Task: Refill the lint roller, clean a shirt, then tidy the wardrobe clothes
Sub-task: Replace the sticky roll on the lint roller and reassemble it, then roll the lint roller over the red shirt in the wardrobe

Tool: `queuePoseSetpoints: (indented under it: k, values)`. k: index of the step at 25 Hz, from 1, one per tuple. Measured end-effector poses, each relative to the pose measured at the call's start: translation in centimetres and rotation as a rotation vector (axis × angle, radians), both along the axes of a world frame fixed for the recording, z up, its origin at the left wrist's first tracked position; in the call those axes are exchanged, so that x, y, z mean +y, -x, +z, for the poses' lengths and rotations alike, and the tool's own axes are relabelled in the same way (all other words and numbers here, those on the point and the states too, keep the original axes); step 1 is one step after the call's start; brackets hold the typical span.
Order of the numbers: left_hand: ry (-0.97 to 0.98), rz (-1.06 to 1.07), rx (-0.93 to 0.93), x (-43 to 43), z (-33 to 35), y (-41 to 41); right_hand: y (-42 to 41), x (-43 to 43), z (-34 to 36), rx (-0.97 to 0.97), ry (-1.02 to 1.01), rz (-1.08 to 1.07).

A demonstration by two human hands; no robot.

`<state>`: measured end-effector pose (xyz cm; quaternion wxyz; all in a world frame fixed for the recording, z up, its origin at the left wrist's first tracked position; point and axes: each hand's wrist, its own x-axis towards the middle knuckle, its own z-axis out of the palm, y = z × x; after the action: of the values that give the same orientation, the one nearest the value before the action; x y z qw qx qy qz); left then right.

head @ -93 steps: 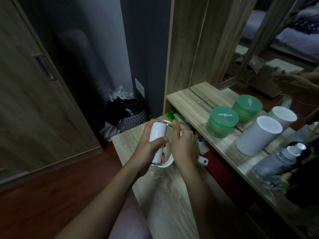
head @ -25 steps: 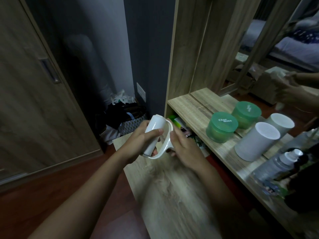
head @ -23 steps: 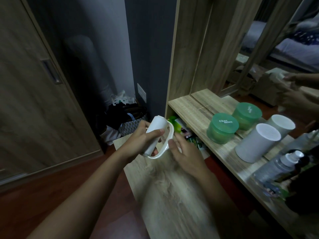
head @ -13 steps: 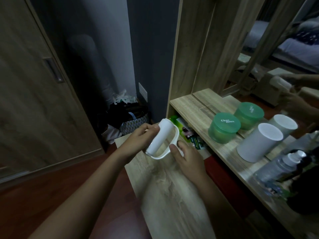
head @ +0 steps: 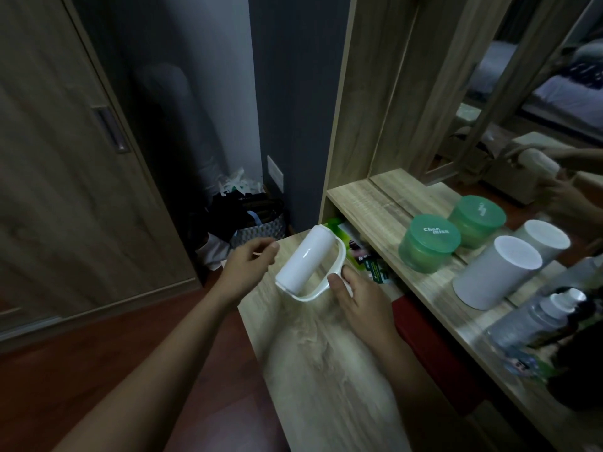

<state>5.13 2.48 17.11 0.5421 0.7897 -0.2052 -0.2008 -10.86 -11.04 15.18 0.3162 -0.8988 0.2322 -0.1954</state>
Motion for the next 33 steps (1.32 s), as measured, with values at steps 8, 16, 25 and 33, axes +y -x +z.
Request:
queuePoseSetpoints:
  k: [8, 16, 25, 33]
  values:
    - [0.189, -0.111, 0.048, 1.6, 2.1, -0.5, -2.0, 2.3, 1.0, -0.03, 0.027, 0.011]
    - [0.0, 0.135, -0.37, 10.7, 4.3, -11.0, -13.7, 9.2, 3.2, -0.051, 0.049, 0.09]
    - [-0.263, 0.183, -0.721, 21.9, 4.5, -36.2, -36.5, 18.4, 3.7, -0.109, -0.099, 0.101]
    - [-0.777, -0.276, -1.259, 21.0, 1.1, -52.7, -49.8, 19.6, 3.2, -0.083, -0.16, -0.029]
